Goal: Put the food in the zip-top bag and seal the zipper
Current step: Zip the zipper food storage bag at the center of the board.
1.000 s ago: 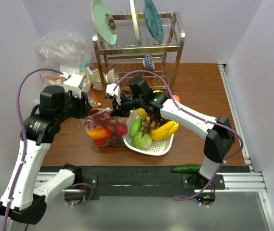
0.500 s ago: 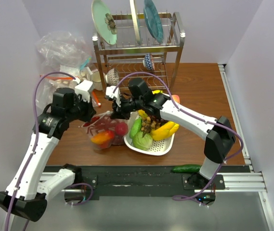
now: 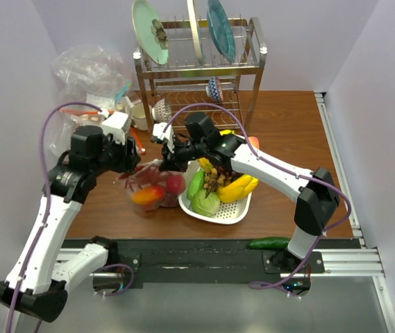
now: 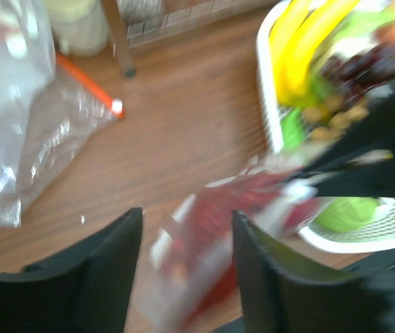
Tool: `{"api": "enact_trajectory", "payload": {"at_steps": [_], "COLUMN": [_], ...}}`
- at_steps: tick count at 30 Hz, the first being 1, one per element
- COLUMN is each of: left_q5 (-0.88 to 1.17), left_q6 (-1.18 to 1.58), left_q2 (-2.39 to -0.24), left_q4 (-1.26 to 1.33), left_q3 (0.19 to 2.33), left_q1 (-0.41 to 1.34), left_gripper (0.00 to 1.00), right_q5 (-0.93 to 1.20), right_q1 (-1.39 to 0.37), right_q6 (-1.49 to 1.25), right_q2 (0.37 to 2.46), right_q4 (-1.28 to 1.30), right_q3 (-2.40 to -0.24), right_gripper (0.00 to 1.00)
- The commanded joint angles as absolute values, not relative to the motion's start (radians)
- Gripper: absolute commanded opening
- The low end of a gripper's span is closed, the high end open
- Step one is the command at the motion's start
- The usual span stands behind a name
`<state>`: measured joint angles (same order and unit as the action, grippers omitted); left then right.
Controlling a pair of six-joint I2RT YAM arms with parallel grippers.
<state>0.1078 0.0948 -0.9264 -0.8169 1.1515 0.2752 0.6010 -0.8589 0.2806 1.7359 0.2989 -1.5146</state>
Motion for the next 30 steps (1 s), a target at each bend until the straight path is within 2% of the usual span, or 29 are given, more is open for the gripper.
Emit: {"api": "enact_trajectory", "payload": {"at_steps": [1,3,9,21,30], "left_q5": [0.227,0.354,0.416,0.431,0.396], "left_q6": [0.083,0.042,-0.043,-0.190,-0.229], "left_q2": [-0.851,-0.857,-0.864,-0.899,-0.966], "left_q4": [-0.850,-0.874,-0.848,-0.808,-0.917], "left_q3": [1.278,1.270,1.218,1.219,1.255], "left_q1": [0.275,0.275,0.276,0.317,0.446], "left_gripper": [0.63,0.64,0.60,0.54,0.48], "right_q5": [0.650,0.679,0.758,0.836,0.819], "right_q1": [-0.851,-0.851,-0.851,-0.870,-0.873], "right_q6": [0.282,0.298,0.351,0.489,0.515], "right_q2": [1.678,1.671,1.664,1.674,1.683], "right_q4": [0.235,0.227,0.270,0.448,0.485], "right_q3": [-1.572,-1.553,-1.563,-1.620,-1.634], "right_gripper": [0.00,0.00,0.00,0.00,0.00]}}
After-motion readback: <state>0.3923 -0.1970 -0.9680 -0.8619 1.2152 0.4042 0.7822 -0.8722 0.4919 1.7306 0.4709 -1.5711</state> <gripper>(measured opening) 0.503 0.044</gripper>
